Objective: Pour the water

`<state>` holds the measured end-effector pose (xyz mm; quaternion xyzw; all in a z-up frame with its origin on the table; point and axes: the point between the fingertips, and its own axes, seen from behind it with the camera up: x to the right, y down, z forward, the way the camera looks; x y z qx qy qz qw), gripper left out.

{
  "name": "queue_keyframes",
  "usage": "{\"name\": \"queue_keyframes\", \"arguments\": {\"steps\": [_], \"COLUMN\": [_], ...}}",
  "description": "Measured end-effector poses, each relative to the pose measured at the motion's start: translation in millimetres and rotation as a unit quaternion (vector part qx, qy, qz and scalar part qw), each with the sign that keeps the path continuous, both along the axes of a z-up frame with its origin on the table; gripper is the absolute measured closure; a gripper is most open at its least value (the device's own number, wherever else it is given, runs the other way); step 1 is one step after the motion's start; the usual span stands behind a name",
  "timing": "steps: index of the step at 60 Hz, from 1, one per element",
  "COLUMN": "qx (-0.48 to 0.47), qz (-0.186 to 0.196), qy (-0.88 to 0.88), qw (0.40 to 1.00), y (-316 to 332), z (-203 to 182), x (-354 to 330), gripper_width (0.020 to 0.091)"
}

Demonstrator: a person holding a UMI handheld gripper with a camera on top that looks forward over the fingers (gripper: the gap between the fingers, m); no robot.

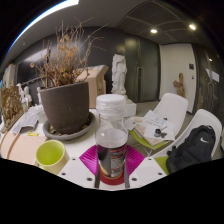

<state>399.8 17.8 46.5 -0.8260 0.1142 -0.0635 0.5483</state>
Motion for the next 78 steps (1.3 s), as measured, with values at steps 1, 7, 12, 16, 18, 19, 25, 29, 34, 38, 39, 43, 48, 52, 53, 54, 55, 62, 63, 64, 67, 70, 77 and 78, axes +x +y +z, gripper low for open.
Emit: {"name": "queue_keyframes", "arguments": {"steps": [1,7,12,16,18,19,25,29,34,38,39,43,48,52,53,54,55,62,63,64,67,70,77,78], "qx": [0.001,0.005,-0.024,-0.025,-0.028,-0.029,-0.039,-0.040,-0.049,-0.063,-0.067,-0.084,-0.103,-0.110,-0.112,-0.112,-0.112,-0.112,-0.112,-0.111,-0.107,-0.106,-0.107,-0.106], "qz": [0.000,-0.001,0.001,-0.005,-0.014,-0.018,-0.023,-0.024,-0.024,-0.029,-0.030,-0.045,-0.051,-0.054,-0.053,-0.054,-0.055,-0.055,-0.055,-0.056,-0.061,-0.062,-0.071,-0.071], "qy": [-0.003,-0.009,0.014,0.017,0.014,0.013,0.017,0.020,0.020,0.018,0.016,0.012,0.012,0.016,0.016,0.015,0.014,-0.007,-0.011,-0.014,-0.021,-0.024,-0.028,-0.027], "qw": [1.000,1.000,1.000,1.000,0.999,0.999,0.999,0.999,0.998,0.997,0.997,0.995,0.993,0.992,0.992,0.992,0.992,0.992,0.992,0.992,0.992,0.992,0.991,0.991], "y": [-1,-1,-7,-16,-26,-31,-64,-91,-129,-163,-171,-204,-239,-261,-265,-269,-275,-301,-305,-308,-317,-324,-342,-343], "z": [0,0,-8,-2,5,8,33,52,73,85,88,96,106,115,116,119,120,137,138,140,146,152,161,162], "x": [0,-3,-9,-9,-8,-8,-21,-36,-56,-70,-75,-87,-109,-126,-128,-132,-137,-162,-165,-168,-177,-186,-203,-205], "gripper_width": [0.0758,0.0670,0.0365,0.0274,0.0259,0.0243,0.0244,0.0245,0.0244,0.0244,0.0244,0.0247,0.0250,0.0251,0.0250,0.0249,0.0249,0.0242,0.0242,0.0244,0.0245,0.0245,0.0245,0.0245]}}
